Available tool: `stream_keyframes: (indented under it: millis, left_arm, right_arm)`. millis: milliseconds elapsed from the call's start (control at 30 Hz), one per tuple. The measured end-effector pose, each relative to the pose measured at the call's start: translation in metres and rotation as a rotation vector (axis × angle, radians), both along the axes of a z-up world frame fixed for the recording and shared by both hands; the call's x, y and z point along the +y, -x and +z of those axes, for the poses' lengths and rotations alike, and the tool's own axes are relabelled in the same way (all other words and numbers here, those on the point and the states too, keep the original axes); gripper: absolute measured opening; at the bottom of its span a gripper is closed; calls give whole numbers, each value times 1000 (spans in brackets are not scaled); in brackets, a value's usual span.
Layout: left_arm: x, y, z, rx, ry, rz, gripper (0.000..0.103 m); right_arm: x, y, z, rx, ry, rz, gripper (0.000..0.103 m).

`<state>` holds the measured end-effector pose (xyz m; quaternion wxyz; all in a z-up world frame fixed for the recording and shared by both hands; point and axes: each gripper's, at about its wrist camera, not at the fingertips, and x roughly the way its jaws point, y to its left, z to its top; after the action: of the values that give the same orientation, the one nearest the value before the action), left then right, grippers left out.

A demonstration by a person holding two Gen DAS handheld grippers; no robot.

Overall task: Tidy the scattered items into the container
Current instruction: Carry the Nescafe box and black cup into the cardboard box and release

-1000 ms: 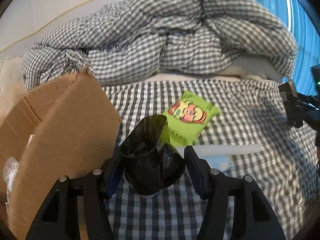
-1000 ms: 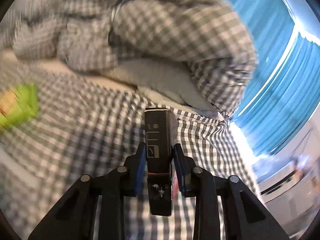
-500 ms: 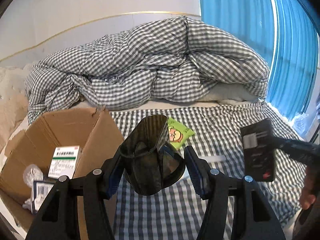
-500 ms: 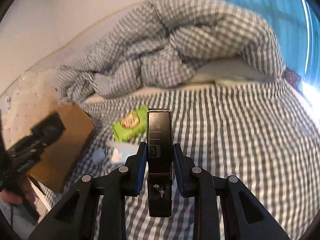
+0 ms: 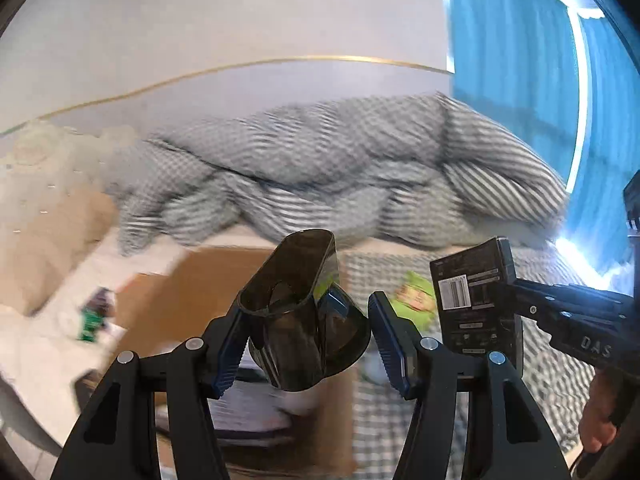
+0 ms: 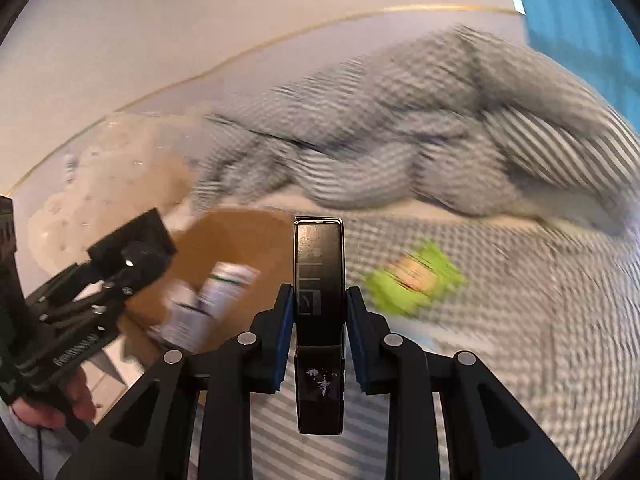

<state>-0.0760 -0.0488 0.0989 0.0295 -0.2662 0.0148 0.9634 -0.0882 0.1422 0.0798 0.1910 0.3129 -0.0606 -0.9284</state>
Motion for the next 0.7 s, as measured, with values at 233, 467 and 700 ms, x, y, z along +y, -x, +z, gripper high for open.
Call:
stream_keyframes:
  millis: [233,467,700]
  left_arm:
    - [-70,21,-8,-56,14,132,60]
    - [-98,42,-67,-196,9,170,63]
    - [-86,35,-65,-164,12,173,94]
  right_arm:
    - [-88,34,12,-23,78,125,25]
    - [-125,63,-42,-172,36,155,27]
    - [-90,35,-14,-28,-5,59,78]
